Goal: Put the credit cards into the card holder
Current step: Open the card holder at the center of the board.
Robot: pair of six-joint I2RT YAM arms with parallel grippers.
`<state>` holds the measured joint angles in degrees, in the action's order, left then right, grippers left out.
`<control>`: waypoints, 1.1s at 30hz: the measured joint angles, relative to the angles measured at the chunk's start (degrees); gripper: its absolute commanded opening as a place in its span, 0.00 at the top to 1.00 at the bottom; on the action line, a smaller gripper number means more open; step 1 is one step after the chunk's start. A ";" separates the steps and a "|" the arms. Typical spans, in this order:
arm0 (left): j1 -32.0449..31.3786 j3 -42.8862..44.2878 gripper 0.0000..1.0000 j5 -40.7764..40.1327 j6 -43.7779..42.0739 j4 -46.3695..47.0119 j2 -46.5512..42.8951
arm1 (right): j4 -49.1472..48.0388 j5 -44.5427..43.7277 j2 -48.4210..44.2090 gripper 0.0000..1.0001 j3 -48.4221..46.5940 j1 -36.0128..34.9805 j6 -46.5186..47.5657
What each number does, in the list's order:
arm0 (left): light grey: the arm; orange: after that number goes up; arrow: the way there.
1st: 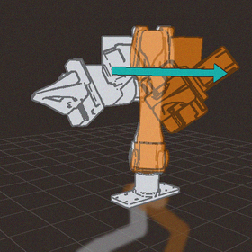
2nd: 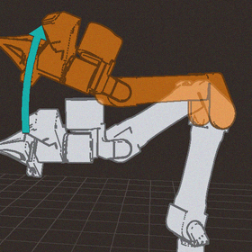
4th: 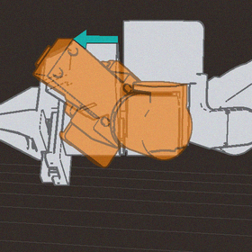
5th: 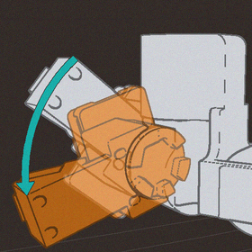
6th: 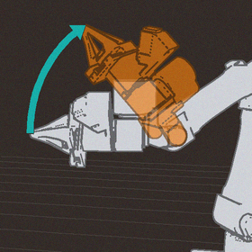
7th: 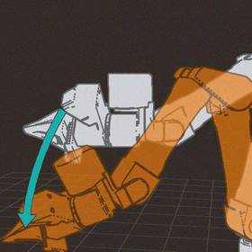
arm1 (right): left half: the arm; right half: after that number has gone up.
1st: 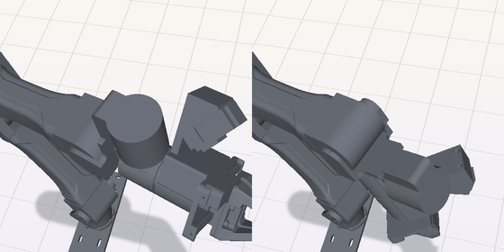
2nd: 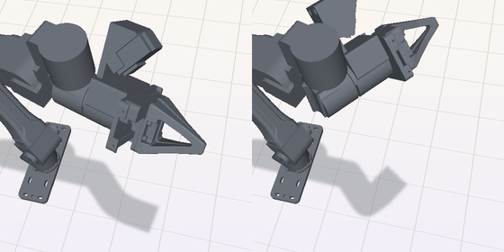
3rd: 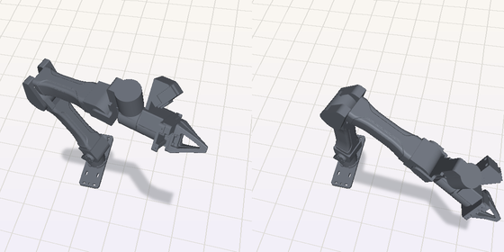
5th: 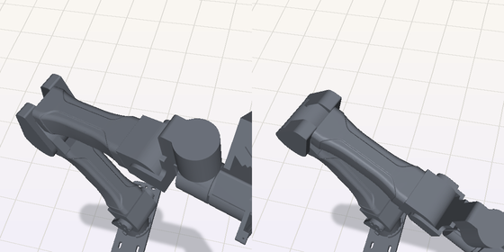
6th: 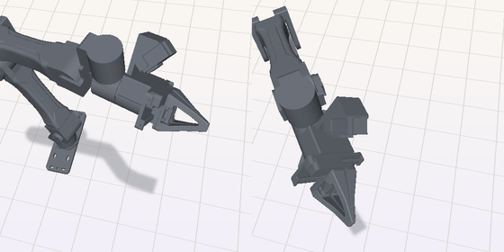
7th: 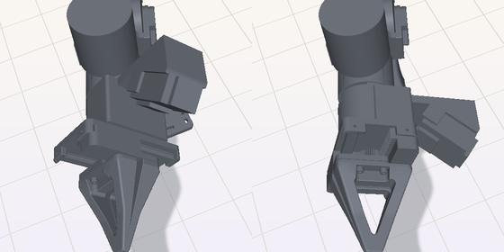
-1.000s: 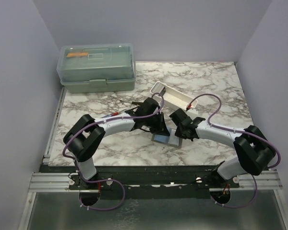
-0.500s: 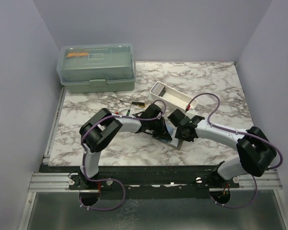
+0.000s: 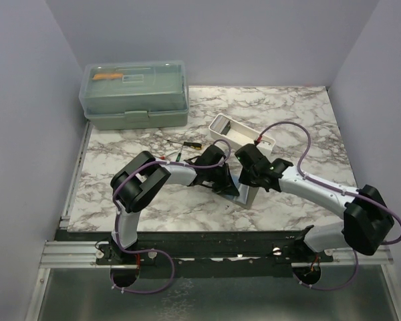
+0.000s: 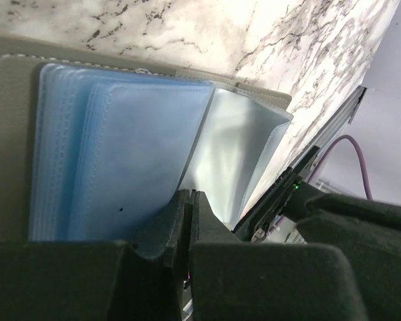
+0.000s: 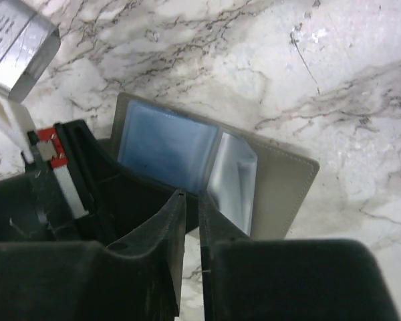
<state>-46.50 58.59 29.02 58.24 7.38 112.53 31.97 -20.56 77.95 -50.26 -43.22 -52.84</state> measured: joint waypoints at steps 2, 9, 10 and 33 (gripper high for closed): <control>0.00 -0.02 1.00 0.00 0.00 0.04 0.00 | -2.69 0.76 0.76 0.89 0.63 1.05 0.04; 0.20 -0.22 1.00 -0.09 0.00 0.26 -0.04 | -5.55 3.17 7.69 0.87 2.21 3.91 -0.37; 0.31 -0.22 1.00 -0.20 0.00 0.22 -0.13 | -4.98 3.37 8.15 0.86 2.62 3.91 -0.79; 1.97 0.83 1.00 -0.35 -1.88 -3.54 -0.98 | -1.53 5.90 0.55 0.71 11.34 3.85 -9.70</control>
<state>-44.53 59.42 28.67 56.36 3.84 111.55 30.44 -14.66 78.50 -38.92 -39.38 -62.54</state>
